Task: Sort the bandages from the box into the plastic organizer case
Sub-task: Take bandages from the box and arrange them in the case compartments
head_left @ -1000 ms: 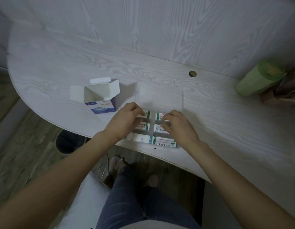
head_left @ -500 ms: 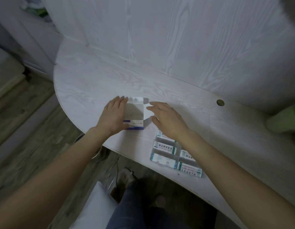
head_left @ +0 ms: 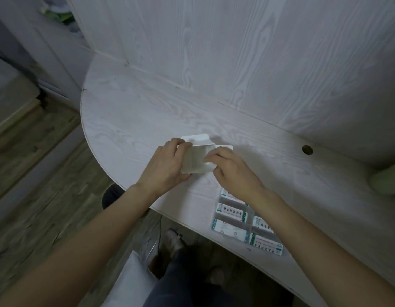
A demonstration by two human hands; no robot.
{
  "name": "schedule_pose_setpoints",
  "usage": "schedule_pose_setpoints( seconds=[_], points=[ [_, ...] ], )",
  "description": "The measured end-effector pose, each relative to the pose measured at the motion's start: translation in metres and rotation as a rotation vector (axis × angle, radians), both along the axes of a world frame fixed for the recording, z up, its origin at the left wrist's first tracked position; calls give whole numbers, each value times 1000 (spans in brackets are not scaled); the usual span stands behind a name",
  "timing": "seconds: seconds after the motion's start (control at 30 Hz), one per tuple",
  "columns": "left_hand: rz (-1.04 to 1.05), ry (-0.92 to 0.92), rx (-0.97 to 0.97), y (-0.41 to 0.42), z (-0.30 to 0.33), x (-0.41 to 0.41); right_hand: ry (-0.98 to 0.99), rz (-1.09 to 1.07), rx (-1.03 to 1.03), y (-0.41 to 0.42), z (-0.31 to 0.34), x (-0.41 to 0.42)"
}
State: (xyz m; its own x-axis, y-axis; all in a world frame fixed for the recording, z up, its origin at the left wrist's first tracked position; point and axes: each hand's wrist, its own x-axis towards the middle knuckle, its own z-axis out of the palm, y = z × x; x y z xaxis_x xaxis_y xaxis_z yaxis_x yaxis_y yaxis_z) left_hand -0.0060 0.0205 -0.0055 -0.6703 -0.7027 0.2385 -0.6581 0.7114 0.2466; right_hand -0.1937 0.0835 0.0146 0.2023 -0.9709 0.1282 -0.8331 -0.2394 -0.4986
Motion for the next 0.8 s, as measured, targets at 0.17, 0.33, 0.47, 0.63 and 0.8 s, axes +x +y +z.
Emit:
schedule_pose_setpoints(
  seconds=[0.17,0.33,0.47,0.63,0.8],
  points=[
    [-61,12,34,0,16,-17,95,2,455,-26,13,27],
    [-121,17,55,0,30,-23,279,-65,504,-48,4,30],
    [-129,42,94,-3,31,-23,288,-38,583,-56,5,31],
    [-96,87,111,-3,33,-23,244,17,693,-53,14,26],
    [-72,116,130,-7,33,-19,114,53,676,-45,27,22]
  ],
)
